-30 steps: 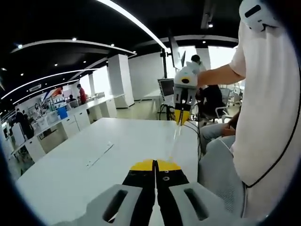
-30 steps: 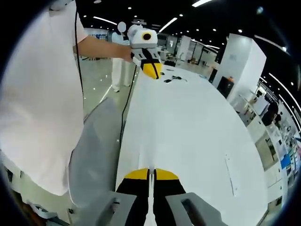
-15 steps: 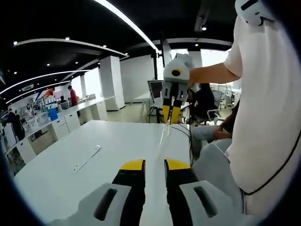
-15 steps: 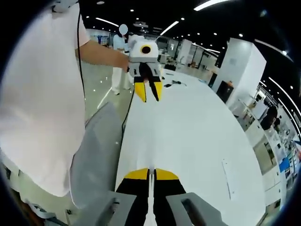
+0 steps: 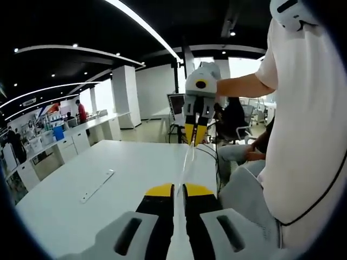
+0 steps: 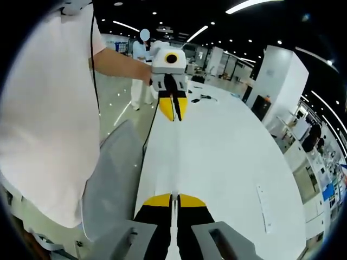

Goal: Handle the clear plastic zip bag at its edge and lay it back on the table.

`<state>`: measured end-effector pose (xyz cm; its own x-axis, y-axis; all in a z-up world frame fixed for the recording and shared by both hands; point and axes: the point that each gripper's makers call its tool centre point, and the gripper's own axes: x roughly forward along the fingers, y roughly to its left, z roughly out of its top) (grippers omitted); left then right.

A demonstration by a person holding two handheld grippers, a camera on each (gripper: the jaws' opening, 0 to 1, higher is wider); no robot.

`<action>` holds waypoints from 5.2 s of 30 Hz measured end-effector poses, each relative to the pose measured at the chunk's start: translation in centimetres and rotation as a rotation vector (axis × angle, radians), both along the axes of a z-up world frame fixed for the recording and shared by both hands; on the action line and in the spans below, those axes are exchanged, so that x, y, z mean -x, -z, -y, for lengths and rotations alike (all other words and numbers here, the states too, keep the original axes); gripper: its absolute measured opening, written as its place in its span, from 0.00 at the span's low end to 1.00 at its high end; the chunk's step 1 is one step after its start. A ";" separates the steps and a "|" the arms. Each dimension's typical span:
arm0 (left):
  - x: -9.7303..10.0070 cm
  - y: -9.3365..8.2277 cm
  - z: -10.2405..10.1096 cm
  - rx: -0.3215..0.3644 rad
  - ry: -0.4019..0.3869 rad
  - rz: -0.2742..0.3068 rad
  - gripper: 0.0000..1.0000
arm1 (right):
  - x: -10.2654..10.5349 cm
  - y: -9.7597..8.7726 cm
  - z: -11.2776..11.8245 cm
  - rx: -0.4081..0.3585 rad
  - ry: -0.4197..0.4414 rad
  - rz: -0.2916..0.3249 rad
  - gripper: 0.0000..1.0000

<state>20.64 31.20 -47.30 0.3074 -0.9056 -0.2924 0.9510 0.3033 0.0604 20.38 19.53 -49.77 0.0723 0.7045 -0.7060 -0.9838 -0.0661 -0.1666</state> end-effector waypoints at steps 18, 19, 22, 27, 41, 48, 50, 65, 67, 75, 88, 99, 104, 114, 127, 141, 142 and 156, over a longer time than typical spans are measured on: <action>0.5 -0.1 0.2 -0.024 0.015 -0.016 0.00 | 0.0 0.2 -0.1 -0.009 0.007 -0.014 0.00; 0.6 0.0 0.2 -0.026 0.018 -0.020 0.00 | 0.0 0.3 -0.1 -0.006 0.005 -0.012 0.00; 0.6 0.1 0.1 -0.029 0.018 -0.023 0.00 | 0.1 0.5 -0.1 0.001 0.003 -0.018 0.00; 0.7 0.3 -0.1 -0.032 0.017 -0.032 0.00 | 0.1 0.6 -0.1 0.009 -0.003 -0.018 0.00; 0.4 0.6 -1.2 -0.034 -0.003 -0.039 0.00 | -0.1 0.8 0.2 0.021 0.003 -0.019 0.00; 0.4 0.6 -1.1 -0.034 -0.004 -0.038 0.00 | -0.1 0.8 0.2 0.023 0.013 -0.028 0.00; 0.4 0.4 -1.1 -0.032 -0.001 -0.040 0.00 | 0.0 0.8 0.2 0.020 -0.002 -0.020 0.00; 0.5 -0.3 -0.6 -0.025 0.008 -0.027 0.00 | 0.0 0.1 -0.6 -0.025 0.046 -0.072 0.09; 0.5 -0.3 -0.6 -0.026 0.008 -0.025 0.00 | 0.0 0.0 -0.9 -0.031 0.048 -0.073 0.11; 0.9 -0.5 -0.2 -0.029 0.019 -0.011 0.00 | -0.2 -1.3 -2.4 -0.092 0.050 -0.100 0.14; 1.8 -0.9 0.9 -0.038 0.057 0.011 0.00 | -0.8 -2.6 -4.9 -0.131 0.015 -0.112 0.12; 2.0 -1.5 1.5 -0.037 0.076 0.030 0.00 | -0.1 -0.9 -4.5 -0.077 -0.010 -0.147 0.10; 1.8 -1.6 1.5 -0.034 0.079 0.036 0.00 | 0.3 -0.4 -4.4 -0.065 -0.016 -0.171 0.04; 1.8 -1.7 1.6 -0.032 0.075 0.037 0.00 | 0.9 -0.1 -4.5 -0.061 -0.030 -0.196 0.00; 0.7 -1.7 1.1 -0.020 0.028 0.074 0.04 | 0.0 0.0 -4.7 -0.052 -0.013 -0.149 0.00; 1.8 -2.8 5.0 -0.108 0.120 0.155 0.09 | -0.3 0.7 -5.2 -0.029 -0.010 -0.132 0.00; 1.8 -2.7 5.3 -0.120 0.122 0.161 0.09 | -0.3 0.8 -5.2 -0.027 -0.009 -0.133 0.00; 1.6 0.3 7.1 -0.324 0.193 0.190 0.07 | -0.2 0.8 -5.7 -0.022 -0.009 -0.122 0.00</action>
